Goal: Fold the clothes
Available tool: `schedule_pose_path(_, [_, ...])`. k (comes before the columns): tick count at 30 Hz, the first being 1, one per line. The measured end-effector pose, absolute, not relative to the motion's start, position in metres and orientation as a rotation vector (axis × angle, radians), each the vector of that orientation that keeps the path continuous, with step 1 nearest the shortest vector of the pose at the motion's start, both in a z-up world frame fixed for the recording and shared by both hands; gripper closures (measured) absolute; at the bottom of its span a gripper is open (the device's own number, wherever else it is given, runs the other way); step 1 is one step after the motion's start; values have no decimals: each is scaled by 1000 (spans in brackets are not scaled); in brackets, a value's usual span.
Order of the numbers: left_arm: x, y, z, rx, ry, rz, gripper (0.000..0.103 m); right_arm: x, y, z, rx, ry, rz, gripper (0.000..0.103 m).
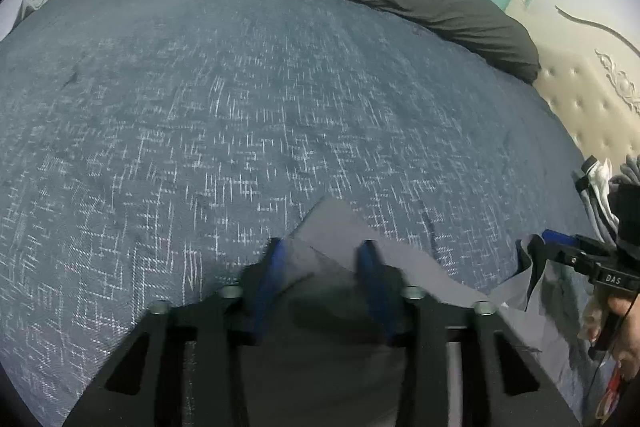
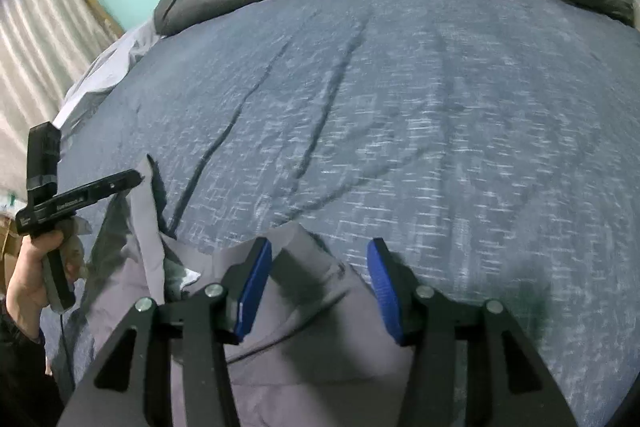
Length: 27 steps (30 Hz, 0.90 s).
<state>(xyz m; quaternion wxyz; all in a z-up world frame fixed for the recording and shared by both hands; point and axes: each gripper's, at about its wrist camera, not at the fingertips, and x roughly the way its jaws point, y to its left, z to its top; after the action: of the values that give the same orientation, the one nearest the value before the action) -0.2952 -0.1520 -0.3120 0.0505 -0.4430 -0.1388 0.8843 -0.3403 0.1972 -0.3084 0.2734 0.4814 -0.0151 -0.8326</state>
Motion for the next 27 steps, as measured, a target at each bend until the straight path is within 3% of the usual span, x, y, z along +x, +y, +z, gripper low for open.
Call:
schedule_pose_path(3, [-291,-156,-311,-1342,-434,2702,102,-344,191,-315,1318,-32,-2217,53])
schedule_pose_path(5, [-285,-159,-310,-1336,-438,2702,102,-343,186,-317,1327,-11,-2209,54])
schedule_pose_path(9, [-271,-163,-304,-1317,-426,2719,102,-340,183,-317,1334,32,-2218,89])
schedule_pose_path(11, [-263,-168,-300,-1299,-456,2723,102,-338,188,-315,1327,28,-2247,94])
schedule_pose_path(19, [-220,-181,-276,-1297,-465,2763,102,-332,229,-309,1327,-108,-2319,97])
schedule_pose_path(27, [-222,-184,-296,-1381,-488,2736,102,-332,234,-314,1332,-170,-2309,97])
